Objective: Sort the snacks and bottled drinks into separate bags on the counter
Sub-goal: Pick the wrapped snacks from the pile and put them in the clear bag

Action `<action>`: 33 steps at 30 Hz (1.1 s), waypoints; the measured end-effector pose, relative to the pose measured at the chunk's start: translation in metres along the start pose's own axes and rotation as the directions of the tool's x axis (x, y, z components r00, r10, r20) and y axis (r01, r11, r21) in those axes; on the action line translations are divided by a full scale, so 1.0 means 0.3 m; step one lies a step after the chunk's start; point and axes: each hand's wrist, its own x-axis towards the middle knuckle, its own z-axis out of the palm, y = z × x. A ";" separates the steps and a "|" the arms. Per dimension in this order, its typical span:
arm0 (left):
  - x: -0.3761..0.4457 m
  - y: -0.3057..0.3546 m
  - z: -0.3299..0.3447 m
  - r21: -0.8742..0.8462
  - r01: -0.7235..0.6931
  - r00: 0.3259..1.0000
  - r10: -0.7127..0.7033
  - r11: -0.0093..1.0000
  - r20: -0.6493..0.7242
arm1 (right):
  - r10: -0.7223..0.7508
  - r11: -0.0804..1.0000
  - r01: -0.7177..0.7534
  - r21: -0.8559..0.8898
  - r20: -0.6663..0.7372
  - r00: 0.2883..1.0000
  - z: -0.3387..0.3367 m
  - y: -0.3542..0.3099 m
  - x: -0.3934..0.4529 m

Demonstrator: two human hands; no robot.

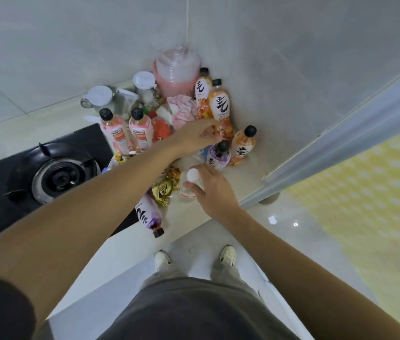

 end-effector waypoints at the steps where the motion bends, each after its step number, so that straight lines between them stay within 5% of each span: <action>1: 0.034 0.023 0.016 0.027 -0.006 0.999 0.005 1.000 0.052 | -0.012 1.000 0.012 0.013 -0.005 1.000 -0.008 0.014 -0.008; 8: 0.113 0.010 0.119 0.278 -0.064 0.994 0.037 0.959 0.102 | 0.004 0.998 -0.002 0.063 -0.026 1.000 -0.125 0.176 -0.053; 21: 0.076 0.028 0.185 0.098 0.106 0.990 -0.096 0.990 -0.103 | 0.177 0.982 -0.181 -0.048 -0.079 0.981 -0.343 0.416 0.039; 33: 0.032 0.008 0.195 0.106 0.054 0.985 -0.035 0.993 -0.169 | 0.137 0.974 -0.157 -0.165 -0.126 0.982 -0.349 0.389 0.061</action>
